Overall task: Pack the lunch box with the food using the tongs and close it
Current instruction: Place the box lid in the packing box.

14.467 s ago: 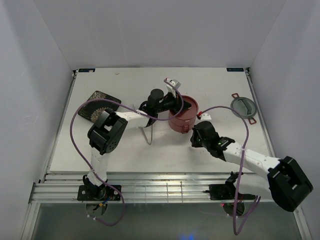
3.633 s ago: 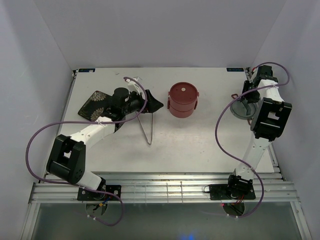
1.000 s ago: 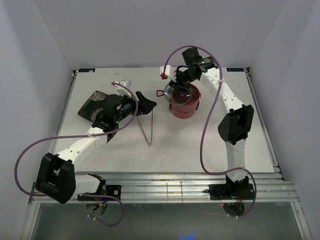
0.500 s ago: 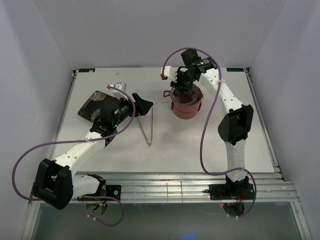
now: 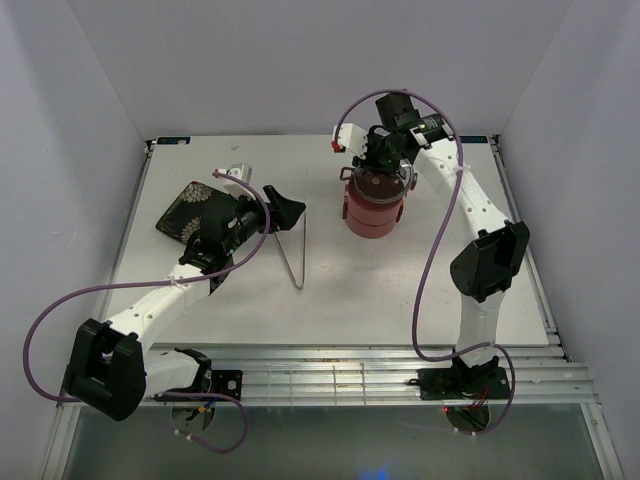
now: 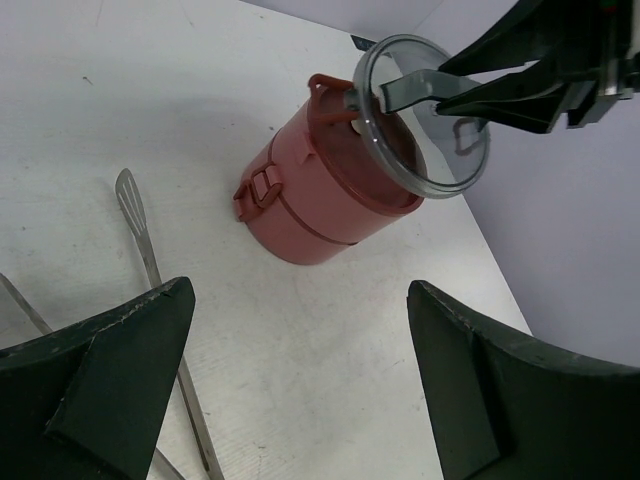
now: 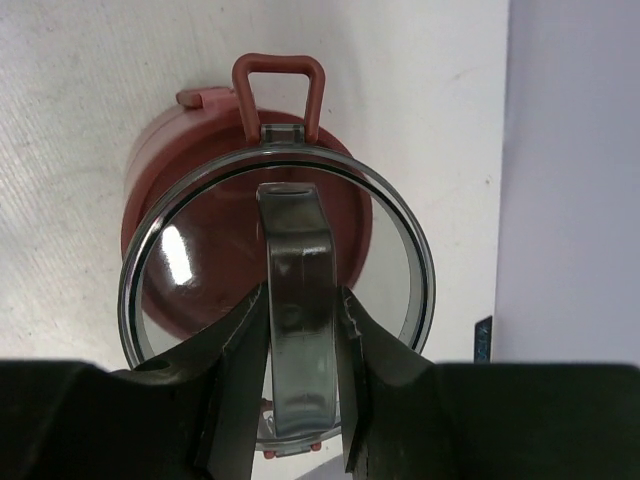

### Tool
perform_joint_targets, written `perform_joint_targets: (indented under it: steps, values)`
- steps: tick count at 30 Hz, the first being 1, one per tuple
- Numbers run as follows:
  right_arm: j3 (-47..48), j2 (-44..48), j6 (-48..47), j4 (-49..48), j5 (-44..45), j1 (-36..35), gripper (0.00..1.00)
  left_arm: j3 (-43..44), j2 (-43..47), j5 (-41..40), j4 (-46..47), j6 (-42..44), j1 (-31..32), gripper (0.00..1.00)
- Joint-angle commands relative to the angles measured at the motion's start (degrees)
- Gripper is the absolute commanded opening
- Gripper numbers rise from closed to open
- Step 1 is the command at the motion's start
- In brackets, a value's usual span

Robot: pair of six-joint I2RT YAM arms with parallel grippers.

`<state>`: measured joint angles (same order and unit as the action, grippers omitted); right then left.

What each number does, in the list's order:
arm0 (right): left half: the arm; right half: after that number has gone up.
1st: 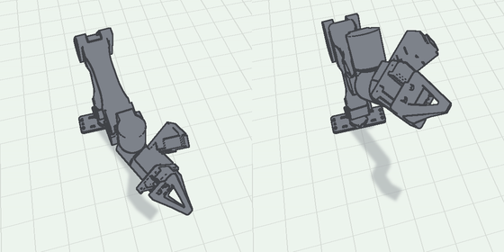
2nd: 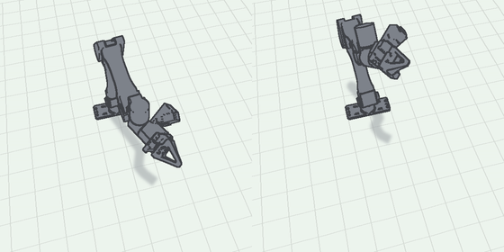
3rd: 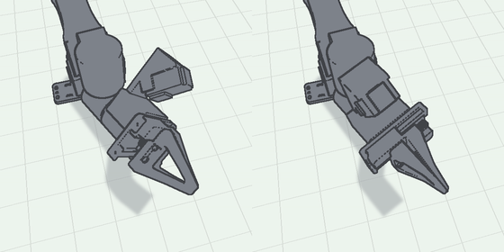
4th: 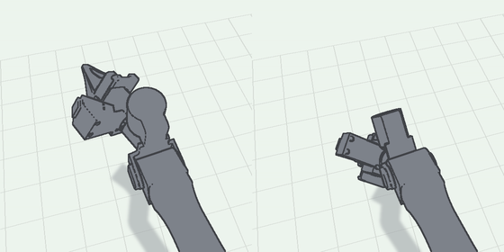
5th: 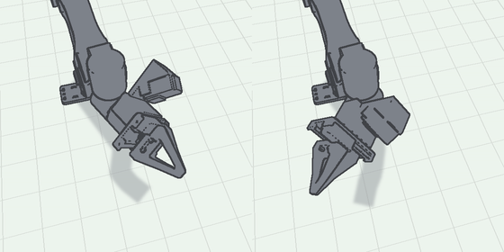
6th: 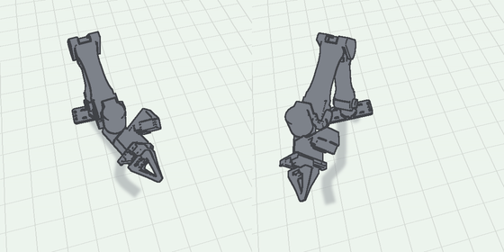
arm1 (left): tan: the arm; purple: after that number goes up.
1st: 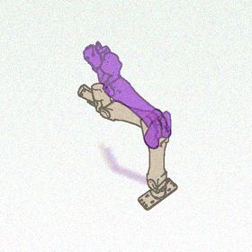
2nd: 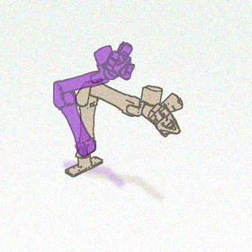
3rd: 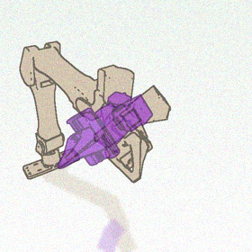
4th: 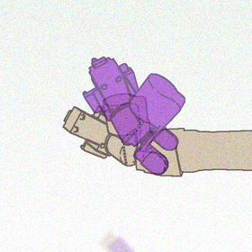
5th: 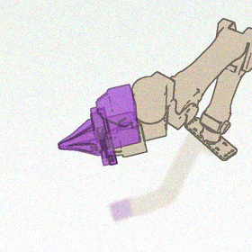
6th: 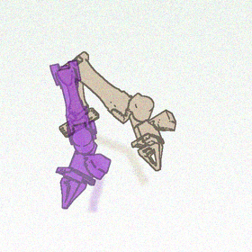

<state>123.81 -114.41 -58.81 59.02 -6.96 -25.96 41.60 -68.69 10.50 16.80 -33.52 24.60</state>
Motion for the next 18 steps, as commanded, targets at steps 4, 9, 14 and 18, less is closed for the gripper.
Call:
perform_joint_targets:
  steps: [4, 9, 14, 18]
  values:
    - [-4.1, 6.3, -1.1, -3.6, 1.2, 1.5, 0.08, 0.2, 2.4, 0.5, 1.0, -0.3, -0.1, 0.98]
    - [-7.3, 6.3, -2.5, -4.8, -4.5, 2.7, 0.08, 0.1, 2.8, 0.7, 1.0, -0.7, -0.1, 0.98]
    - [-7.7, 4.1, -2.7, -5.7, -9.0, 4.1, 0.08, 0.1, 2.9, 0.7, 1.0, -0.6, -0.1, 0.98]
    - [-8.1, 2.5, -3.2, -7.8, -11.1, 4.3, 0.08, 0.4, 2.2, 0.3, 1.0, -0.5, -0.1, 0.98]
